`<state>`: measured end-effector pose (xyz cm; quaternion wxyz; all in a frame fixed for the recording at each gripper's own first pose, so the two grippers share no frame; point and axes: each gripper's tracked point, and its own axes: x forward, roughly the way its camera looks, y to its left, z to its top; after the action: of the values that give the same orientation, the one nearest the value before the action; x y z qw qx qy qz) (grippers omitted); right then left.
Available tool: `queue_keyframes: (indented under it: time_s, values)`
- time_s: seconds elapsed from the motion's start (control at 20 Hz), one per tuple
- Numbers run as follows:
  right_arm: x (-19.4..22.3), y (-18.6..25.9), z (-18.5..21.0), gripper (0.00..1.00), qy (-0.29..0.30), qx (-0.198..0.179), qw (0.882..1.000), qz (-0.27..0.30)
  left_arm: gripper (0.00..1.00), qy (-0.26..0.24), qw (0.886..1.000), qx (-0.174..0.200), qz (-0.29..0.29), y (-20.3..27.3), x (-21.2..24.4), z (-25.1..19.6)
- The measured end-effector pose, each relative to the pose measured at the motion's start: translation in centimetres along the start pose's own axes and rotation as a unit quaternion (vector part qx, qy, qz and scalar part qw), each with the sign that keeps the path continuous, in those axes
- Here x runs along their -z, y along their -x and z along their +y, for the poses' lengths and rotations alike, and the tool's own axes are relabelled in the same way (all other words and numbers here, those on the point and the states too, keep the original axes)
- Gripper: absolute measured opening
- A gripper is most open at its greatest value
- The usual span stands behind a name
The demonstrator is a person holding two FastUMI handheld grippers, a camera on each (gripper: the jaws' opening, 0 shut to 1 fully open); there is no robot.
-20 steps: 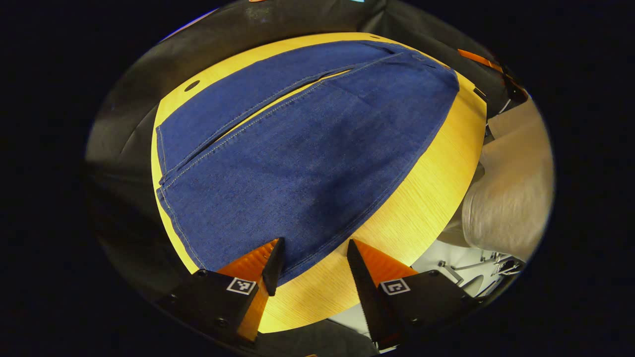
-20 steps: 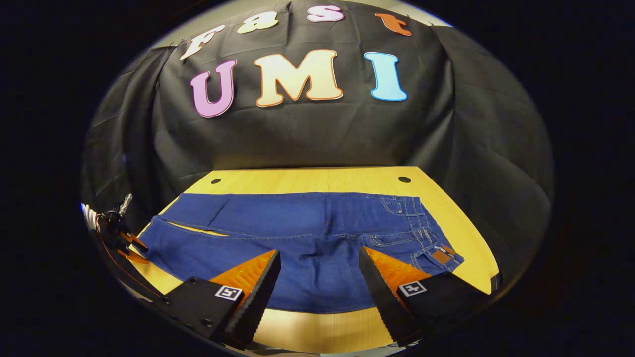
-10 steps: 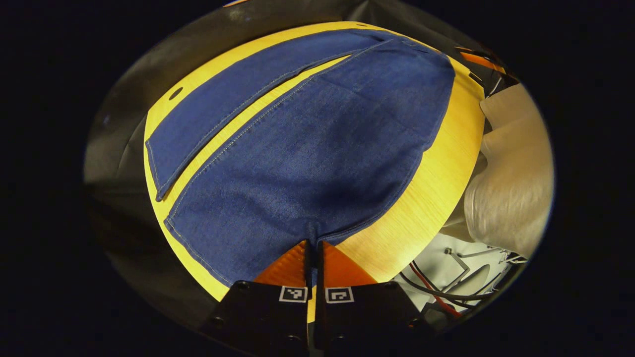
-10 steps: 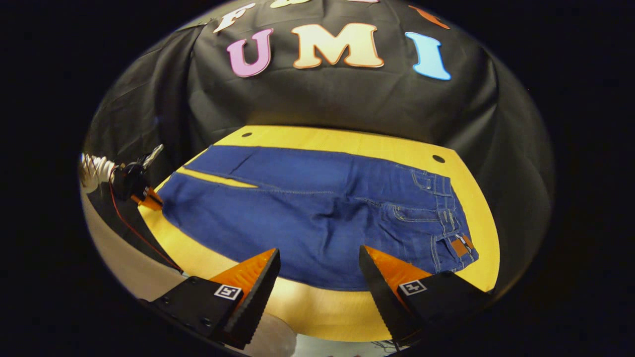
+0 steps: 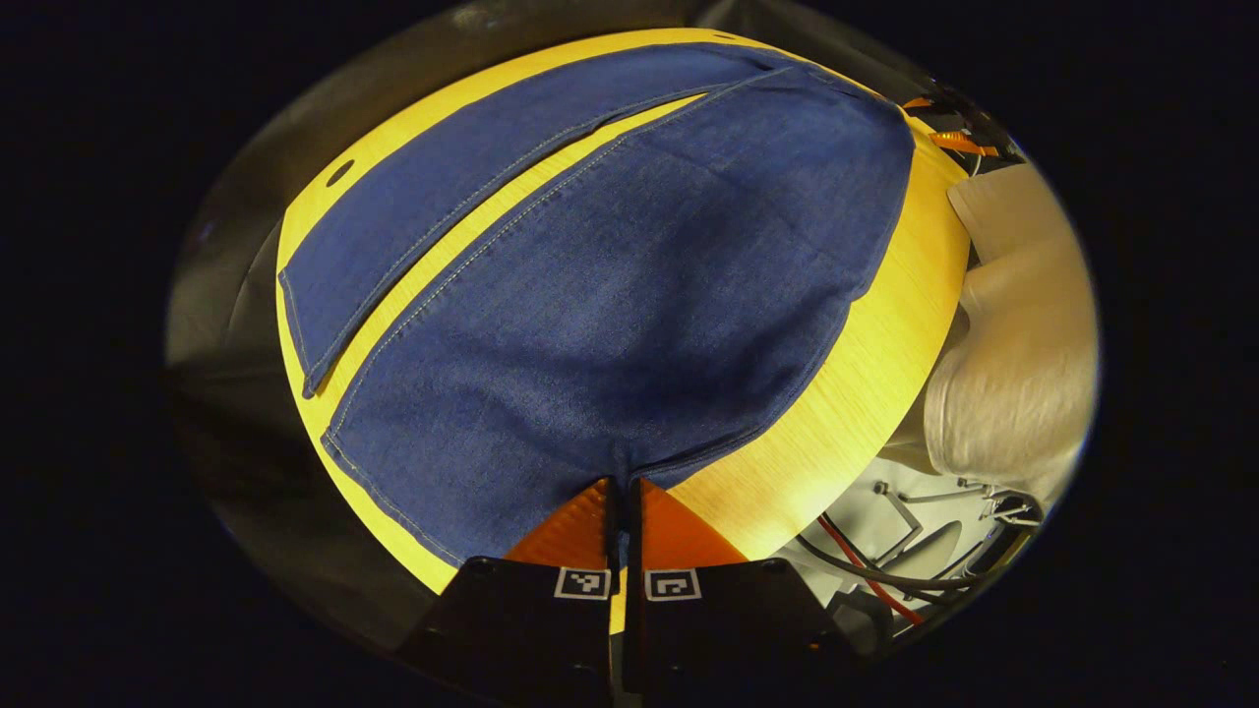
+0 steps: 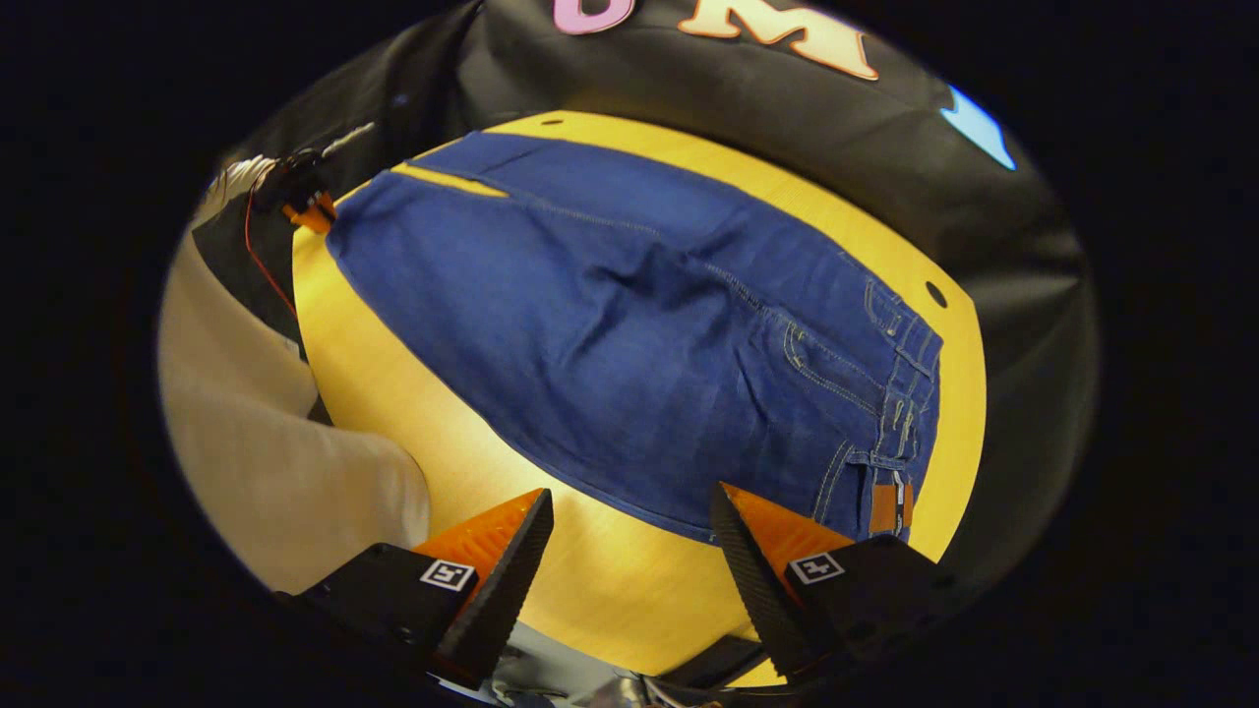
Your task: Grasp the waist and the cuffs of the jeans and fold them to make the two legs overlap; first hold the waist and fold one-third of the jeans toward the cuffs, then hold the cuffs and fold the remaining one-third in the same direction to finish folding.
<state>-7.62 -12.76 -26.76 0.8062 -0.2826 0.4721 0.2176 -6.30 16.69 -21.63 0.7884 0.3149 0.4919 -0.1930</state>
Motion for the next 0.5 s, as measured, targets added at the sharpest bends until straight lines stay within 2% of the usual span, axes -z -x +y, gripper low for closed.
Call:
queue_keyframes:
  time_s: [0.1, 0.2, 0.5]
  values:
    - [1.2, -1.1, -0.8, 1.00, 0.011, -0.017, 0.999, 0.029, 0.00, 0.004, 1.000, -0.006, 0.004, -0.1, 0.0, 0.0]
    - [1.7, -1.8, -1.2, 0.98, 0.014, -0.031, 0.998, 0.051, 0.00, 0.001, 1.000, -0.013, 0.011, 0.0, 0.0, 0.0]
    - [1.9, -2.7, -1.4, 0.98, 0.020, -0.059, 0.996, 0.069, 0.00, -0.005, 0.999, -0.012, 0.030, -0.1, 0.1, 0.0]
